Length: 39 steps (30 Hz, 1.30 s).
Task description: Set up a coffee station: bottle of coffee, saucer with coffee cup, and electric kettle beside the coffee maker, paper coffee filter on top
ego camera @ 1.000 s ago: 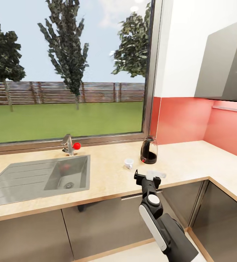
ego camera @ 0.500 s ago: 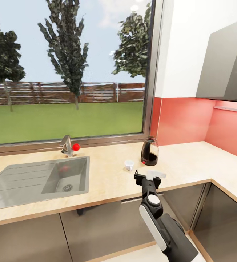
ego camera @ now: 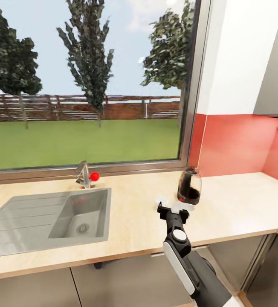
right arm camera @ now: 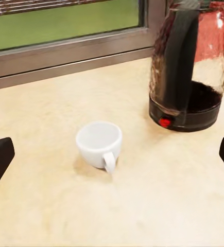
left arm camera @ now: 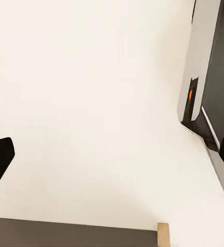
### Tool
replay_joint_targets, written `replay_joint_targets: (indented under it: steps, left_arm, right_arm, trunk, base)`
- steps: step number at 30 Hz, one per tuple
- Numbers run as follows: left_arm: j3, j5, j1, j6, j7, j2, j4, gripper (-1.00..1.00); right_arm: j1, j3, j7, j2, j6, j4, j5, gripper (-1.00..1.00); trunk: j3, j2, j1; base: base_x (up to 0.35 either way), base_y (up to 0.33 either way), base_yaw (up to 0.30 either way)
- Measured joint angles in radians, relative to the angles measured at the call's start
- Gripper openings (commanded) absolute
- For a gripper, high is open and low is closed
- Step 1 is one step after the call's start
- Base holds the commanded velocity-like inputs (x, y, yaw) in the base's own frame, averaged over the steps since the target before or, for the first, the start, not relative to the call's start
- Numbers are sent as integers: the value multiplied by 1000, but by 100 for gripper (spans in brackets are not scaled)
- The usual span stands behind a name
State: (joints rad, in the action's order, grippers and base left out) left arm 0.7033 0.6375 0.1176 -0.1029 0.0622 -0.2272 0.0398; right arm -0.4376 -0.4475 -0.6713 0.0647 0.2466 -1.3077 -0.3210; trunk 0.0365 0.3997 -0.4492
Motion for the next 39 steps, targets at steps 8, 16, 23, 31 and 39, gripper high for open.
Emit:
replay_joint_targets:
  steps: [8,16,23,31,39]
  left_arm:
    - [0,0,1,0,-1,0,1,100]
    - [-1,1,15,0,-2,-1,0,100]
    - [-2,1,22,1,-2,-3,0,100]
    - [-2,1,23,4,-2,-1,-1,100]
    - [-2,1,23,5,-1,1,-5,100]
  right_arm:
    - [0,0,-1,0,1,-1,0,100]
    - [0,9,-9,0,1,-3,0,100]
    - [0,34,-112,1,1,-3,-2,100]
    - [0,37,-125,2,0,-3,-2,100]
    - [0,36,-126,2,0,-2,-1,100]
  trunk:
    - [0,0,0]
    - [0,0,0]
    - [0,0,0]
    - [0,0,-1]
    - [0,0,-1]
  base:
    - [198,0,9]
    - [182,87,0]
    - [62,32,0]
    - [3,2,0]
    - [0,0,0]
